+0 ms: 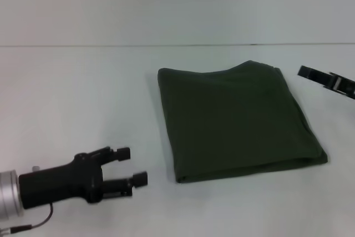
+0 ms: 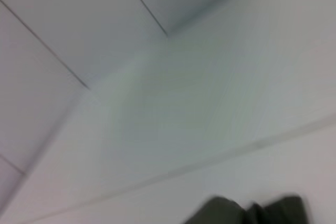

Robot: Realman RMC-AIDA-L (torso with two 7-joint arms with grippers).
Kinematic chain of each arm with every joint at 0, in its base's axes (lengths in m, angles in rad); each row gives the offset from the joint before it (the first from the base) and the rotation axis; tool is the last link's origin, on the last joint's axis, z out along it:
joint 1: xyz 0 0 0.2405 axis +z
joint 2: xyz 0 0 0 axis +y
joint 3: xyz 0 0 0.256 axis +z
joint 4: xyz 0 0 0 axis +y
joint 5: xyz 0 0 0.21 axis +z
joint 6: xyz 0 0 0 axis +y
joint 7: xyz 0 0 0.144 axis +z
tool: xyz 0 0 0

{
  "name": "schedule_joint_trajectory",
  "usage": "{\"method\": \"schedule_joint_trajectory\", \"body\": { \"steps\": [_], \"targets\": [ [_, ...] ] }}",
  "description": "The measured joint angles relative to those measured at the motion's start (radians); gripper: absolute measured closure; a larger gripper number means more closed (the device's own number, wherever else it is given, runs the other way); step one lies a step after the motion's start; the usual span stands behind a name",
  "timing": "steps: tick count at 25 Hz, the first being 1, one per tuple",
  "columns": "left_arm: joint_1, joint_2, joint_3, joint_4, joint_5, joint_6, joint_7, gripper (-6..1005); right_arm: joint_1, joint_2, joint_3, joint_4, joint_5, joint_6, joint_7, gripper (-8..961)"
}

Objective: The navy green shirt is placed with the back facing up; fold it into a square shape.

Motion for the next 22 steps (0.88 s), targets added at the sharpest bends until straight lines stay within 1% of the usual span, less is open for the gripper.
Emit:
{"method": "schedule_joint_trajectory", "body": {
  "steps": [2,5,8,10,13,15,18,22],
  "targets": [
    [-0.021,0.003,-0.005,-0.004,-0.018,-0.030,-0.117,56,-0.037,0.001,0.019,0.000,0.042,-0.083,-0.138,403],
    [-0.054,0.005,-0.004,-0.006,-0.027,-0.075,-0.258,57,-0.085,0.000,0.017,0.003,0.036,-0.193,-0.321,252],
    [-0.101,0.017,0.002,-0.012,-0.023,-0.111,-0.404,58,-0.136,0.010,0.017,0.019,0.014,-0.289,-0.522,200],
    [-0.134,0.027,0.024,-0.016,-0.018,-0.155,-0.527,59,-0.170,0.018,0.017,0.040,0.013,-0.351,-0.661,165],
    [-0.176,0.044,0.114,-0.018,-0.016,-0.265,-0.745,60,-0.201,0.019,0.011,0.099,0.006,-0.436,-0.861,113],
    [-0.204,0.049,0.171,-0.023,-0.015,-0.325,-0.840,61,-0.216,0.019,0.009,0.139,-0.012,-0.463,-0.970,78],
    [-0.247,0.051,0.221,-0.053,-0.015,-0.409,-0.924,64,-0.228,0.019,0.009,0.187,-0.037,-0.465,-1.060,39],
    [-0.298,0.052,0.276,-0.110,-0.015,-0.537,-0.982,67,-0.231,0.020,0.016,0.212,-0.078,-0.452,-1.084,7]
  ]
}}
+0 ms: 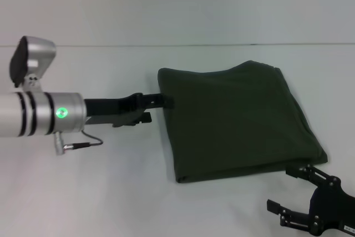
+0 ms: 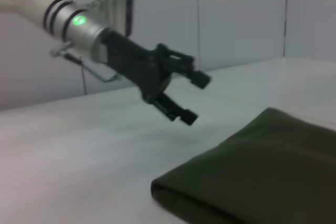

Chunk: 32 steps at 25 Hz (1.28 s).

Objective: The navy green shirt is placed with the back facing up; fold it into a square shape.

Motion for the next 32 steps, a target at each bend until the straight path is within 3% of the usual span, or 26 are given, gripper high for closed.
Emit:
{"method": "schedule_joint_trajectory", "body": {
  "steps": [7,17,32],
  "targets": [
    [-0.064,-0.013,0.028,-0.068,-0.004,-0.159,-0.011,66,-0.002,0.000,-0.004,0.001,-0.009,0.010,-0.004,7],
    [-0.098,-0.059,0.083,-0.092,-0.008,-0.297,-0.014,69,-0.004,0.000,-0.006,0.001,-0.010,0.007,0.001,7],
    [-0.120,-0.064,0.108,-0.132,-0.012,-0.309,-0.003,102,-0.002,0.000,-0.004,0.001,-0.010,0.004,0.002,7]
  ]
}}
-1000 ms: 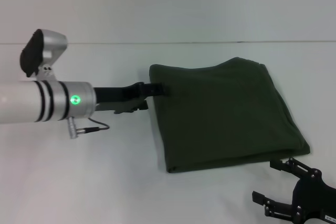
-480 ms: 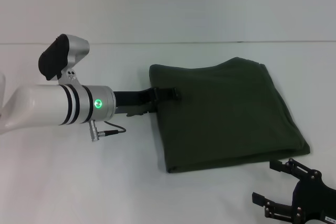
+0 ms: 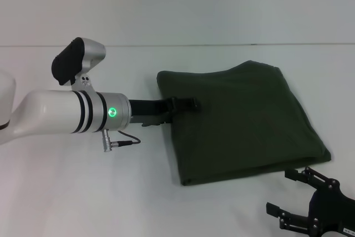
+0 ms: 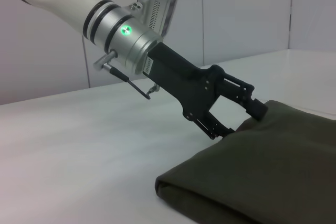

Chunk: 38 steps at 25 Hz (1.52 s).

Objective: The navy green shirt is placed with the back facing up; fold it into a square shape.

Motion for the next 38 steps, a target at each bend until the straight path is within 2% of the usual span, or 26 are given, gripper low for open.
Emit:
{"method": "schedule_joint_trajectory", "body": {
  "steps": [9,14,24,28,31,32,38],
  "targets": [
    [0.006,-0.004,0.032,0.000,-0.015,-0.030,0.065,257,0.006,0.000,0.008,-0.001,0.000,0.000,0.002,7],
    [0.007,-0.002,0.034,0.000,-0.016,-0.030,0.099,511,0.009,0.000,0.008,-0.002,0.000,0.002,0.003,7],
    [0.014,-0.004,0.031,-0.006,-0.033,-0.015,0.176,749,0.011,0.000,0.008,0.000,0.002,0.002,0.003,7],
    [0.028,0.000,0.028,0.000,-0.054,0.004,0.193,970,0.011,0.000,0.008,0.000,0.007,0.002,0.004,7],
    [0.035,0.005,0.028,0.011,-0.055,0.018,0.194,970,0.012,0.000,0.008,0.000,0.007,0.002,0.008,7],
    [0.041,0.017,0.027,0.027,-0.055,0.057,0.195,970,0.012,0.000,0.008,0.000,0.007,0.002,0.009,7],
    [0.056,0.050,0.024,0.035,-0.046,0.109,0.183,969,0.013,0.001,0.012,-0.001,0.008,0.002,0.011,7]
  ]
}}
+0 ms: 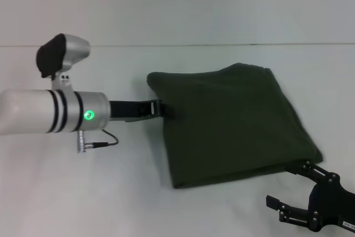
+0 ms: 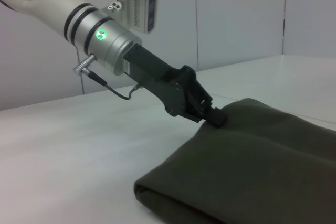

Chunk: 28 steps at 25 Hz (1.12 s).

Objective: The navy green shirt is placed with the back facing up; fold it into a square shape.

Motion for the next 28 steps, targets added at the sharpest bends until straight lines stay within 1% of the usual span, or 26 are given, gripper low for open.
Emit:
{"method": "schedule_joint_trajectory", "body": {
  "steps": [3,5,6,8,12,18,19,21,23,25,28],
  "targets": [
    [0.016,0.022,-0.009,0.001,0.007,0.013,-0.010,969,0.000,0.001,0.000,0.000,0.000,-0.002,0.000,7],
    [0.023,0.035,-0.046,0.005,0.035,0.015,-0.011,970,0.000,0.001,0.001,0.000,0.000,-0.003,0.000,7],
    [0.023,0.035,-0.046,0.005,0.035,0.015,-0.011,970,0.000,0.001,0.001,0.000,0.000,-0.003,0.000,7],
    [0.025,0.050,-0.127,0.015,0.106,0.014,-0.012,967,0.000,0.001,0.001,0.001,0.000,-0.005,0.000,7],
    [0.016,0.065,-0.201,0.023,0.166,0.010,-0.013,955,0.008,0.001,0.001,0.001,0.000,-0.005,0.000,7],
    [0.036,0.055,-0.214,0.056,0.169,0.008,-0.052,937,0.016,0.003,-0.001,0.001,-0.001,-0.002,0.001,7],
    [0.054,0.052,-0.217,0.074,0.167,0.014,-0.083,934,0.017,0.004,0.000,0.001,-0.001,-0.001,0.001,7],
    [0.071,0.050,-0.219,0.092,0.160,0.037,-0.078,928,0.019,0.004,0.000,0.001,-0.001,0.000,0.001,7],
    [0.078,0.048,-0.220,0.101,0.159,0.048,-0.074,922,0.020,0.004,0.001,0.001,0.000,0.001,0.001,7],
    [0.117,0.034,-0.222,0.157,0.151,0.113,-0.053,916,0.021,0.004,0.003,0.003,0.000,0.002,0.001,7],
    [0.157,0.026,-0.230,0.207,0.100,0.164,-0.009,768,0.026,0.004,0.011,0.012,0.001,0.002,0.001,7]
  ]
}}
